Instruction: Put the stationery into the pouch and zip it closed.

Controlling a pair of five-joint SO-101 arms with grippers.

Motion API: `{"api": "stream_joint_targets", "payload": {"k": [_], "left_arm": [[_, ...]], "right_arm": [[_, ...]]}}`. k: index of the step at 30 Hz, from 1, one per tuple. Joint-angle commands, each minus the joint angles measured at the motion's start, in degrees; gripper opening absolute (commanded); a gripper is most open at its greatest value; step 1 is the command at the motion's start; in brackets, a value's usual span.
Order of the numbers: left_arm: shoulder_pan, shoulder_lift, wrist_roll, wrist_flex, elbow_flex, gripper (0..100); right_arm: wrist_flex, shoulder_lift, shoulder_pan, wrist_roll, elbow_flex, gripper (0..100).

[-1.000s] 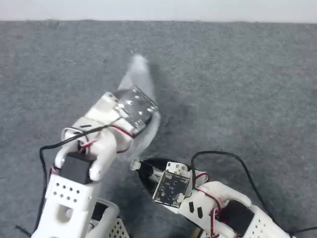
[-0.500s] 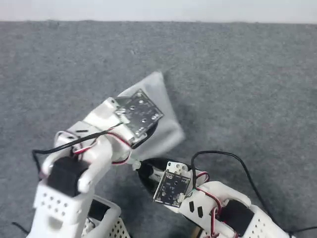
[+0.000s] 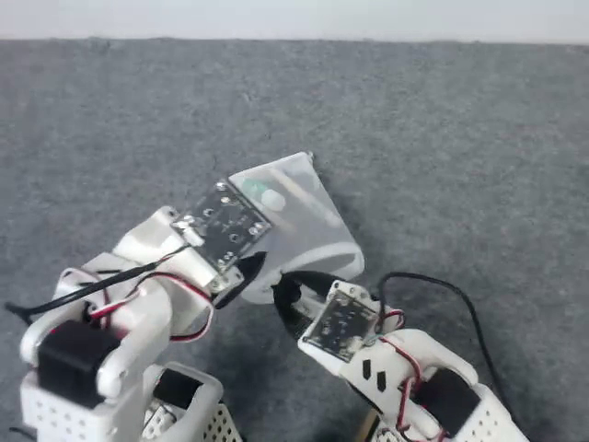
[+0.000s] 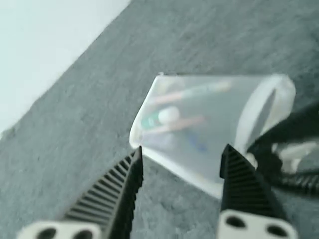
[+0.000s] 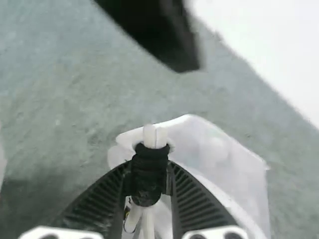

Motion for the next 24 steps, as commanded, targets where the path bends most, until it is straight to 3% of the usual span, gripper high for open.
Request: {"api": "stream_joint_targets", "payload": {"k": [1,9,15,24], "left_arm": [[-2.2,-0.7,-1.9,2.8,-3.4,24],[-1.6,-4.7,-3.4,3.8,2.2,24],[2.8,-13.5,-3.3,-2.0,13.0,24],[2.8,-23.3,-3.3,-10.3,26.2,28]], "right_arm": [[-1.9,-5.5,3.5,-0.9,-4.4,0.5],[-3.8,-5.1,6.6,-3.2,-5.6,0.5],[-6.1,-5.1,6.7,-3.2,-5.9,0.5],[-5.9,-5.1,6.7,-3.1,-7.5,0.5]]}}
